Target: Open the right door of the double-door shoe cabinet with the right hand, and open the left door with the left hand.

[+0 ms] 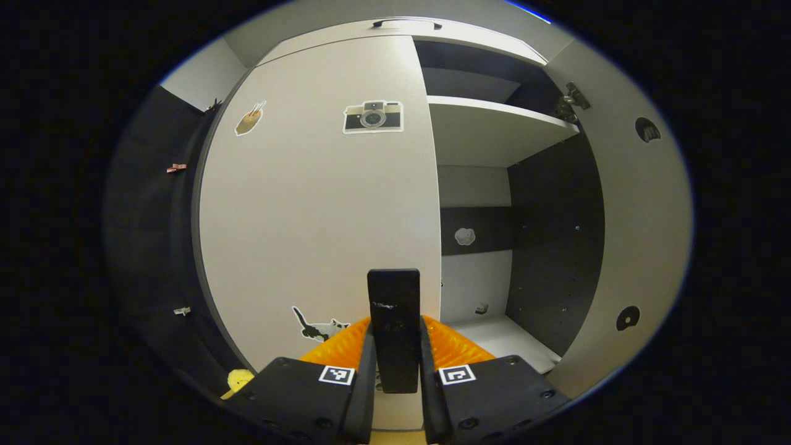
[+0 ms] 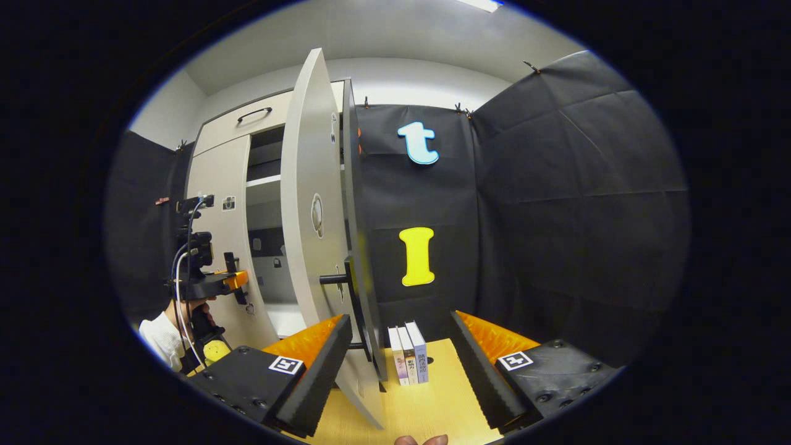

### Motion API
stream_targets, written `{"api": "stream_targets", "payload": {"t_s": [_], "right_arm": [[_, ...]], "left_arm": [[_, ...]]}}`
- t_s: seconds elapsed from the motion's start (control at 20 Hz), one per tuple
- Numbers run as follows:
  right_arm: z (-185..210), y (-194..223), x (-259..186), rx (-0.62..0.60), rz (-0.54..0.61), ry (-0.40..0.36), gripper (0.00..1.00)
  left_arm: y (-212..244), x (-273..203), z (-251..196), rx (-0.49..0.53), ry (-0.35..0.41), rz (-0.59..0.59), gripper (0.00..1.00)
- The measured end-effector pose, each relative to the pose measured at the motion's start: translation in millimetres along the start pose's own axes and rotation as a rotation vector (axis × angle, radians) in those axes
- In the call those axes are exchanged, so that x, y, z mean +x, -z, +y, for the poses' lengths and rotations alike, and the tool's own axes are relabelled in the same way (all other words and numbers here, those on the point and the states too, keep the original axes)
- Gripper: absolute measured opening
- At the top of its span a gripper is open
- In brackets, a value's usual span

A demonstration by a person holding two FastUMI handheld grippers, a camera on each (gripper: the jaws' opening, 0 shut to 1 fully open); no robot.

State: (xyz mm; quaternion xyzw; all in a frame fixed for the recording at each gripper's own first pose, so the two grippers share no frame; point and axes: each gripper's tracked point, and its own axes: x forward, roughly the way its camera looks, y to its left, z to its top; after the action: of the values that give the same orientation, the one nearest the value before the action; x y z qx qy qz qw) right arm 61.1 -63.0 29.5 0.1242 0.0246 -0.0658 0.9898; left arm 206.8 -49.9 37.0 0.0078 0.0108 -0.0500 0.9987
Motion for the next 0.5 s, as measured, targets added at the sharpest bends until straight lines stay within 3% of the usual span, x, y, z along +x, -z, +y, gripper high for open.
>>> {"api": "stream_targets", "payload": {"t_s": [0.2,0.35,0.45,0.5], "right_arm": [[2.5,-17.1,-7.7,-0.03,-0.052,0.01,0.97],[11.4,-24.8,-19.7,-0.057,-0.076,0.007,0.97],[19.7,-22.9,-25.3,-0.064,-0.071,0.004,1.0],[23.1,-23.0,-27.1,-0.065,-0.069,0.005,0.97]], "left_arm": [[3.8,-0.5,-0.5,0.003,0.003,0.009,0.35],[3.4,-4.4,-0.3,-0.073,0.042,-0.001,0.24],[2.8,-13.1,3.0,-0.051,0.057,0.003,0.21],[1.6,-19.5,5.2,-0.039,0.067,0.005,0.21]]}}
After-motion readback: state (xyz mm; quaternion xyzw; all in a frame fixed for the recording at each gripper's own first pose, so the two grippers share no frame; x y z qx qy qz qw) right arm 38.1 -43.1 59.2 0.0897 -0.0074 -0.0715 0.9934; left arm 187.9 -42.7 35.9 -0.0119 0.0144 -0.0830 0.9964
